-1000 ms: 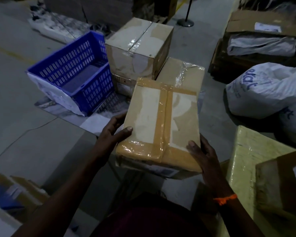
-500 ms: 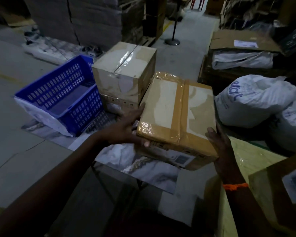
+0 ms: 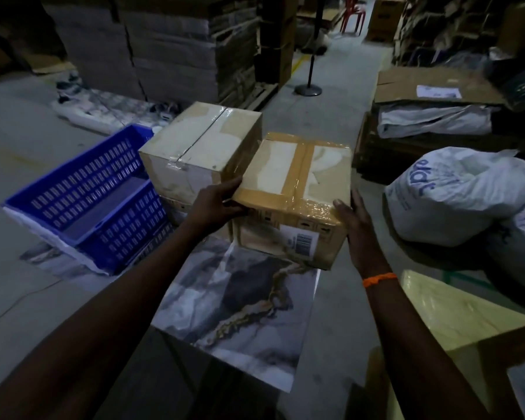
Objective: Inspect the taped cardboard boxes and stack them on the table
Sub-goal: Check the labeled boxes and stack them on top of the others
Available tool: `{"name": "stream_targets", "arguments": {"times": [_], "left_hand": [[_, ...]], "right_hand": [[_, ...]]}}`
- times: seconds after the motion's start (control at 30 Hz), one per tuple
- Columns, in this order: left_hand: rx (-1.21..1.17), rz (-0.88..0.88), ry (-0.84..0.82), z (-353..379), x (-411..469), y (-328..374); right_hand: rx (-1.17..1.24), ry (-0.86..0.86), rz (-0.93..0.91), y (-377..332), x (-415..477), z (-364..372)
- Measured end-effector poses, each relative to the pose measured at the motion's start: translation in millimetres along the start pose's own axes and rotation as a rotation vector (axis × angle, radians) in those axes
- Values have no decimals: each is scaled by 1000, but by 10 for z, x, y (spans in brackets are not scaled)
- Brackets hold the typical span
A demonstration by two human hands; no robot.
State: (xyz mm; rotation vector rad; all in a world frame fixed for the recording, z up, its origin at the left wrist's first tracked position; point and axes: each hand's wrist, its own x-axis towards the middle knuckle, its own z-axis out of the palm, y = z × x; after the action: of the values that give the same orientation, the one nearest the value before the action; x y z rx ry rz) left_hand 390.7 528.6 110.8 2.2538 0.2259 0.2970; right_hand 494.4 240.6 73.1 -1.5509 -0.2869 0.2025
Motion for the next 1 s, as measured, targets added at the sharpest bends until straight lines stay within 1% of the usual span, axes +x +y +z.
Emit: {"name": "stream_targets", "arguments": {"times": [0.07, 0.17, 0.23, 0.33, 0.37, 0.4, 0.47, 0.53, 0.6, 0.73, 0.87, 0.93, 1.0], "left_hand": [[97, -10, -7, 59, 95, -24], [215, 30, 126, 85, 177, -116], [334, 32, 193, 59, 217, -207], [542, 68, 235, 45, 258, -302], [575, 83, 233, 58, 278, -323], [563, 81, 223, 73, 296, -305], [461, 35, 217, 118, 333, -252], [388, -10, 261, 176, 358, -212], [363, -13, 302, 239, 358, -186], [368, -33, 330, 350, 382, -205], [347, -57, 368, 354, 427, -225], [376, -20, 377, 327, 445, -202], [467, 50, 385, 316, 474, -185]], "right_hand": [[-64, -52, -2, 63, 45, 28], [-161, -161, -6, 193, 11, 21], [-204, -233, -11, 284, -8, 31], [-241, -233, 27, 357, 30, 74], [-233, -222, 35, 384, 78, 89], [-217, -212, 45, 400, 139, 103], [-185, -227, 78, 468, 280, 79], [-136, -279, 101, 529, 393, -51], [-92, -293, 134, 559, 463, -189], [55, -241, 233, 728, 571, -310], [2, -213, 217, 695, 547, -208], [-12, -160, 224, 686, 534, -153], [-12, -124, 272, 711, 515, -90]]}}
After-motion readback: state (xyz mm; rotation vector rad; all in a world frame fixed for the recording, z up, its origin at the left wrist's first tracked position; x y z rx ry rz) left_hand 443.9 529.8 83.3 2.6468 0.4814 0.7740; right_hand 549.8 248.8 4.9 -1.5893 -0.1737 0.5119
